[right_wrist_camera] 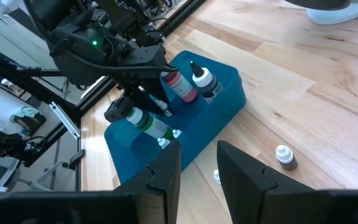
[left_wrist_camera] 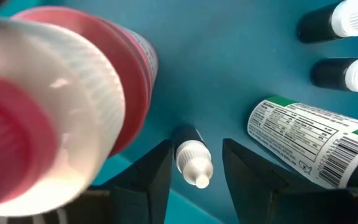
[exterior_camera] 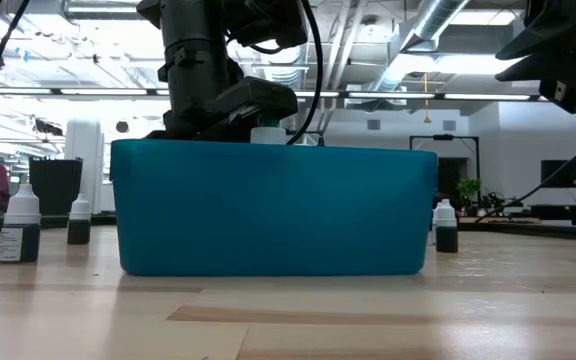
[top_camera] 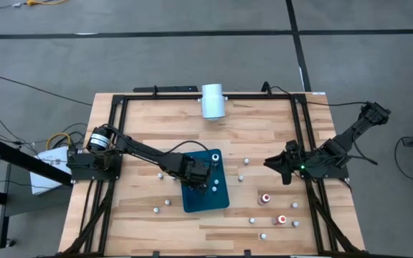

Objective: Pick & Place food coloring
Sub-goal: Put the left small black food coloring bottle into the blue bin, then put the bottom left small green food coloring bottle into the blue bin

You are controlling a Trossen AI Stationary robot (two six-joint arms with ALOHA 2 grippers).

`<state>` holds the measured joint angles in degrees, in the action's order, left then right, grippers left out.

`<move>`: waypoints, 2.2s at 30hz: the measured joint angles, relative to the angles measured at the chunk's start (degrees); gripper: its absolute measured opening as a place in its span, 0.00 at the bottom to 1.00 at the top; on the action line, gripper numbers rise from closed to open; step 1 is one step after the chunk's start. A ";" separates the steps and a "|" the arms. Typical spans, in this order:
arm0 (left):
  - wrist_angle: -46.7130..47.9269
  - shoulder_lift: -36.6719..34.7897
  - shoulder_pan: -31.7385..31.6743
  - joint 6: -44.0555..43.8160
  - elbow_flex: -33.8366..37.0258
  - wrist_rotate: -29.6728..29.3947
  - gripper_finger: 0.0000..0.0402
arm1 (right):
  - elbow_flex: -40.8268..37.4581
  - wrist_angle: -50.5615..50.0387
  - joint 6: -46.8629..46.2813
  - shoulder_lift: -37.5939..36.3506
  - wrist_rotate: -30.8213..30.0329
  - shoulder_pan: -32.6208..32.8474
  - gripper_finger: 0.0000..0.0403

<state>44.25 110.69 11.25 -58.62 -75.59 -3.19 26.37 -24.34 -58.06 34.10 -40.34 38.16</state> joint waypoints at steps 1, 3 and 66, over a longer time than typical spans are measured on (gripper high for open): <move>0.00 -0.03 0.00 -0.04 0.00 -0.02 0.34 | 0.00 0.00 0.00 -0.01 0.00 0.01 0.23; 0.23 -0.29 0.00 -0.05 0.02 -0.25 0.34 | 0.00 0.00 0.00 -0.02 0.00 -0.01 0.23; 45.77 -1.36 20.46 -25.82 -32.87 -14.06 0.34 | 0.00 -0.02 0.02 -0.01 0.08 0.01 0.23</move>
<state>90.02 109.34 31.70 -84.44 -108.47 -17.25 26.37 -24.36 -58.04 34.09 -40.26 38.17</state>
